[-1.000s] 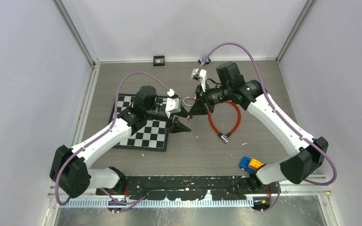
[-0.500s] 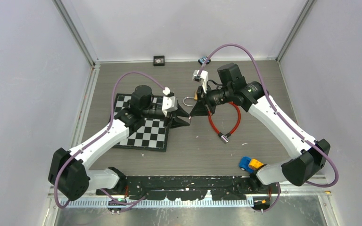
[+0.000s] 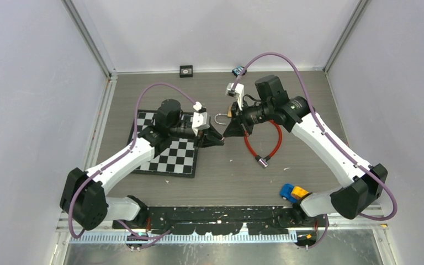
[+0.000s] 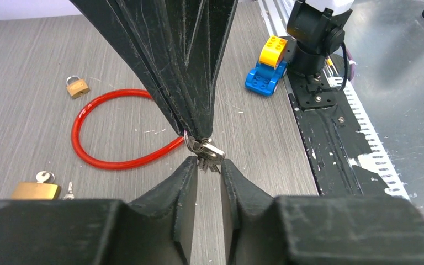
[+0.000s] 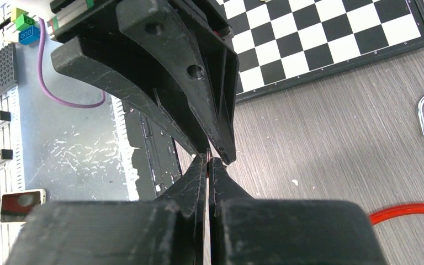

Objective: Unlock with the key

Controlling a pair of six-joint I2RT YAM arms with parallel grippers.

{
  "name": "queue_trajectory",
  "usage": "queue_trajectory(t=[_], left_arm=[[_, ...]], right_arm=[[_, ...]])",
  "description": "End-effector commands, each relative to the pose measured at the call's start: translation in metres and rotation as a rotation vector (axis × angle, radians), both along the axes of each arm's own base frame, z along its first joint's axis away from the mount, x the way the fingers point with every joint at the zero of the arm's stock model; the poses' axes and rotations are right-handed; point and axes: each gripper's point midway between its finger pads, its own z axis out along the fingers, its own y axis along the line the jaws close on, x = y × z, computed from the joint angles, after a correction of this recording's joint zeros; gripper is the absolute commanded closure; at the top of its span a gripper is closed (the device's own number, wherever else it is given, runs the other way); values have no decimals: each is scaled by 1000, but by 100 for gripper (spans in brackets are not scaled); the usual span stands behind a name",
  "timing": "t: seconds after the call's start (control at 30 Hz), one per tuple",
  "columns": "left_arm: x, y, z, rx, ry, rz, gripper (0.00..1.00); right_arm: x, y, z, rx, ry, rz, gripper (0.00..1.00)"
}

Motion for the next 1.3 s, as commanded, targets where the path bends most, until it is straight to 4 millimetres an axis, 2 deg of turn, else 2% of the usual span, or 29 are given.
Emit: queue_trajectory(t=[0.0,0.2,0.47,0.67,0.93,1.03,1.17,1.27], left_arm=[[0,-1,18,-49,-61,-24,79],[-2,1,16,-48,-84,-17,83],[-3,3,14,-43,-82,-16,100],[-2,3,12,-38,-77,-3,100],[12,4,12,-20,-38,91,100],[18,4,12,-14,-14,133,100],[19,6,11,-1,1,155,100],[15,9,8,18,15,152,100]], right_arm=[[-2,-2,14,26,-66,-3,99],[-1,-6,11,6,-83,-18,99],[3,-10,10,-9,-101,-38,99],[7,-13,4,-37,-118,-55,99],[13,-18,-4,-94,-155,-86,97],[12,-18,-6,-100,-156,-84,91],[10,-20,-8,-102,-157,-85,73],[5,-22,-9,-92,-158,-77,63]])
